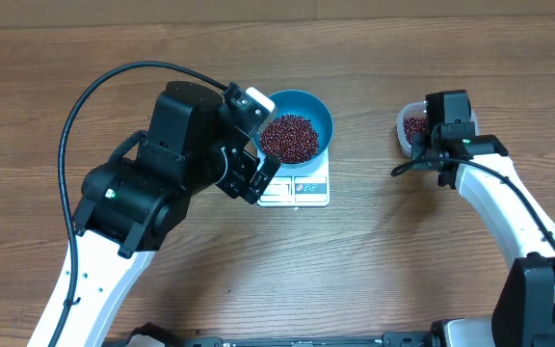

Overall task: Scoop item into bowl and weigh 150g on scale
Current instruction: 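Scoop red beans from the tub with the right gripper's blue scoop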

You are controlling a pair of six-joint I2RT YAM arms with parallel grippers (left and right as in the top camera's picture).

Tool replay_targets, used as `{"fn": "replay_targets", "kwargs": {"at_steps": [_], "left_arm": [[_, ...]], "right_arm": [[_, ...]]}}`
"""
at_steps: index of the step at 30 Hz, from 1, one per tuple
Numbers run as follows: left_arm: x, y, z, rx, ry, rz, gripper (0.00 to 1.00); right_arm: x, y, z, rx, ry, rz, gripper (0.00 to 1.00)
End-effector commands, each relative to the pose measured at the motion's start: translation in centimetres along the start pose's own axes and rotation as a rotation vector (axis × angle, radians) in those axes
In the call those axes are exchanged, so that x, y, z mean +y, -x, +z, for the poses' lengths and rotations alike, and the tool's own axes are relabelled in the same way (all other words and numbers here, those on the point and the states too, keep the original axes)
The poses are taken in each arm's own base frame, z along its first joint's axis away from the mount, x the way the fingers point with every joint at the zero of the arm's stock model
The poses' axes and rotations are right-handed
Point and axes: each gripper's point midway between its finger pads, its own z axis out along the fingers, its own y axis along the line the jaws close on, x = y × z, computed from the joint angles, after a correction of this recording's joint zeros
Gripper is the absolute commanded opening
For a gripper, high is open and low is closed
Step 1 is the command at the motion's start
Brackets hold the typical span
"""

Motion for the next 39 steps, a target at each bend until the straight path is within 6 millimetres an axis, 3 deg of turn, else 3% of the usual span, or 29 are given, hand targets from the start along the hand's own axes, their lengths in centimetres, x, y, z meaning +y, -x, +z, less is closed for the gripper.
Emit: {"fn": "replay_targets", "kwargs": {"at_steps": [1,4,8,14,24,33,39], "left_arm": [[-0.2,0.8,-0.5,-0.026,-0.013,-0.013,1.00],[-0.2,0.8,-0.5,-0.026,-0.012,-0.012,1.00],[-0.2,0.8,-0.5,-0.026,-0.012,-0.013,1.00],[-0.2,0.8,-0.5,-0.026,-0.012,-0.013,1.00],[-0.2,0.8,-0.5,-0.026,-0.012,-0.013,1.00],[-0.2,0.8,-0.5,-0.026,-0.012,-0.013,0.99],[-0.2,0.8,-0.5,-0.026,-0.013,-0.013,1.00]], "right_arm": [[3.1,-0.1,-0.2,0.008,0.190,0.017,0.04],[5.8,0.4,-1.0,0.003,0.353,0.051,0.04],[6.4,1.2,-1.6,-0.007,0.428,0.088,0.04],[3.3,1.4,-0.8,0.010,0.409,0.221,0.04],[-1.7,1.7,-0.9,0.008,0.577,0.434,0.04],[-2.9,3.0,-3.2,-0.068,0.664,0.433,0.04],[-3.6,4.6,-6.6,-0.172,0.655,0.387,0.04]]}}
